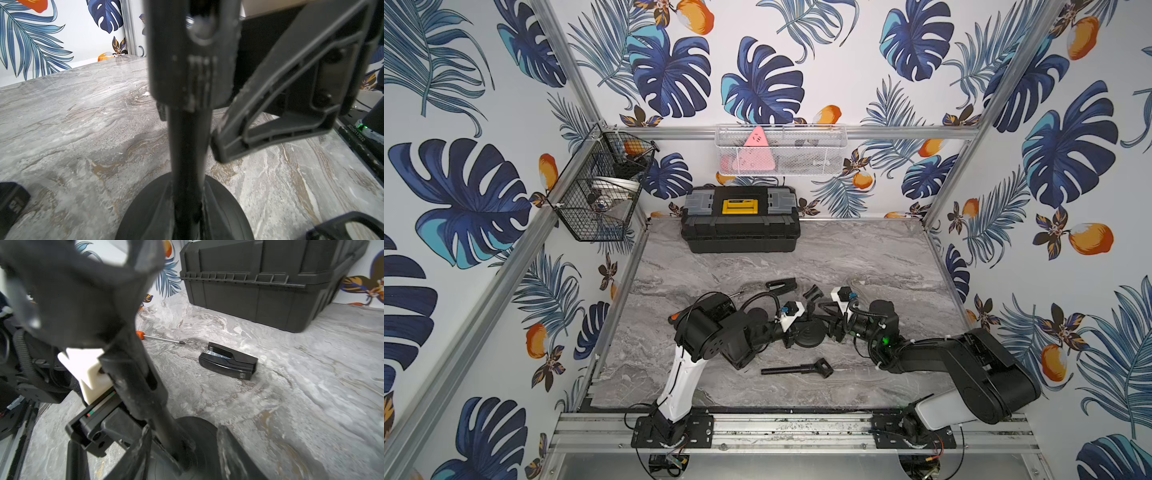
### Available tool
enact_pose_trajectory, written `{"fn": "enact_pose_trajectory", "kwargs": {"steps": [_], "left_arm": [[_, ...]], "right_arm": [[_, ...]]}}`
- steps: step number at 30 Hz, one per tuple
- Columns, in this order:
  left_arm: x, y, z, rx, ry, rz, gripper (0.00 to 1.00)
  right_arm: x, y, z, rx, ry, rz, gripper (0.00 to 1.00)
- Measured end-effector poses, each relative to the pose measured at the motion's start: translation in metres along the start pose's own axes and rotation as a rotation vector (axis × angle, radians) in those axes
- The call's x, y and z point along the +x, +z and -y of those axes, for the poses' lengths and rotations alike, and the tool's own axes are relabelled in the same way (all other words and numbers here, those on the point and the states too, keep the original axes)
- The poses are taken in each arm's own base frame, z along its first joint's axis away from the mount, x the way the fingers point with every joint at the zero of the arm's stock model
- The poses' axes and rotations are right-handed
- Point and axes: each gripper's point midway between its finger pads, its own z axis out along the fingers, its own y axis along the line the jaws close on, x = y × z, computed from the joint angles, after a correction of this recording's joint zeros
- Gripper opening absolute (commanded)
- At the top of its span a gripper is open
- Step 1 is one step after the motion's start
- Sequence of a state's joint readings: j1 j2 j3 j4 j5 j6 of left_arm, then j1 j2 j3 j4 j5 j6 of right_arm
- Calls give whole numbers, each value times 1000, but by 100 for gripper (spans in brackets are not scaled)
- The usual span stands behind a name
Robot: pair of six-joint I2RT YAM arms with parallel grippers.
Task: Assemble a microphone stand
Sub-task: Screw the microphone stand pole into the microphone stand base.
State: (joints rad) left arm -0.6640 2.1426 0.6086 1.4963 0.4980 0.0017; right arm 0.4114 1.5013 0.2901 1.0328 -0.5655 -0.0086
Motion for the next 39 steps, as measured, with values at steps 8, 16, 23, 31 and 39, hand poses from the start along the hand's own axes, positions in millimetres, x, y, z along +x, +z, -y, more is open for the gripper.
{"fn": "enact_pose_trajectory", "kwargs": {"steps": [8, 16, 23, 31, 39], "left_arm": [[0, 1, 0, 2, 3, 1, 12], [0, 2, 0, 4, 11, -2, 12], [0, 3, -1, 5, 14, -2, 12], [0, 4, -1, 8, 17, -1, 12], [0, 4, -1, 7, 17, -2, 12]], "right_arm": [[7, -2, -3, -50, -10, 60, 54], [-25, -7, -10, -83, -61, 165, 56], [-58, -26, -15, -42, -29, 240, 59], [-80, -38, -14, -9, 168, 272, 61], [-108, -38, -15, 24, 287, 277, 62]]}}
